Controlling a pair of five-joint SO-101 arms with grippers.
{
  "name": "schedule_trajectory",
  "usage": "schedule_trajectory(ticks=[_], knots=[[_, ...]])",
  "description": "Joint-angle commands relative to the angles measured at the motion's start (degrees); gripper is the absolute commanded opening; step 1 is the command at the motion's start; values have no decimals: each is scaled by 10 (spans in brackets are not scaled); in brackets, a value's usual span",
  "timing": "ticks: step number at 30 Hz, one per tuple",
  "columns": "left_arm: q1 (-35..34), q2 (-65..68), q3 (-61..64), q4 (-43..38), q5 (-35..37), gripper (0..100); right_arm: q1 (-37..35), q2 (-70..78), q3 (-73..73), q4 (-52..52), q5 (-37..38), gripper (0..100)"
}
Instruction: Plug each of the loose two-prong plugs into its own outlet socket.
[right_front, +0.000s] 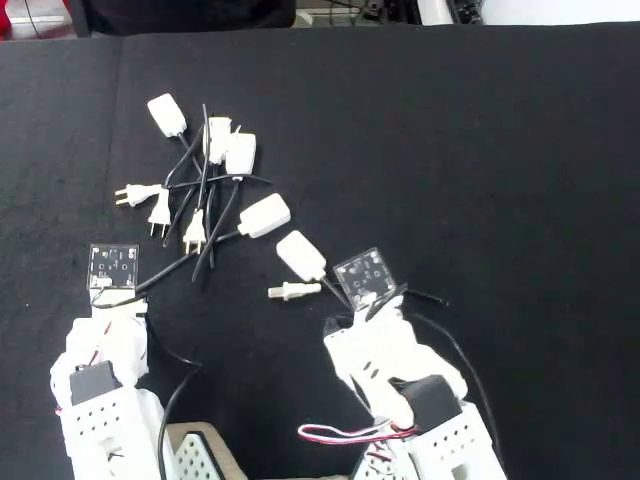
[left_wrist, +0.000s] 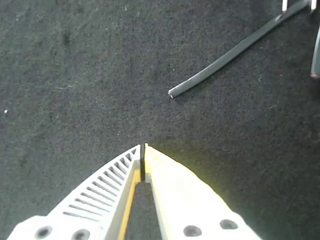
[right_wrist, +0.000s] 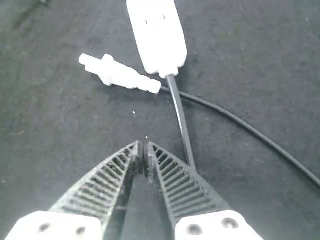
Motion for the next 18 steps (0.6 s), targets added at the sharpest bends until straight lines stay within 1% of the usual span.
schedule_trajectory(ticks=[1, 5, 12, 16, 18], knots=[[2, -4, 7, -13, 3, 30, 9, -12, -37, 3, -6, 15], [3, -4, 7, -13, 3, 30, 11, -12, -7, 10, 11, 15], [2, -4, 7, -13, 3, 30, 12, 1, -39, 40, 24, 13], [2, -4, 7, -13, 3, 30, 16, 87, -63, 13, 25, 12], [2, -4, 7, -13, 3, 30, 33, 153, -77, -11, 25, 12]])
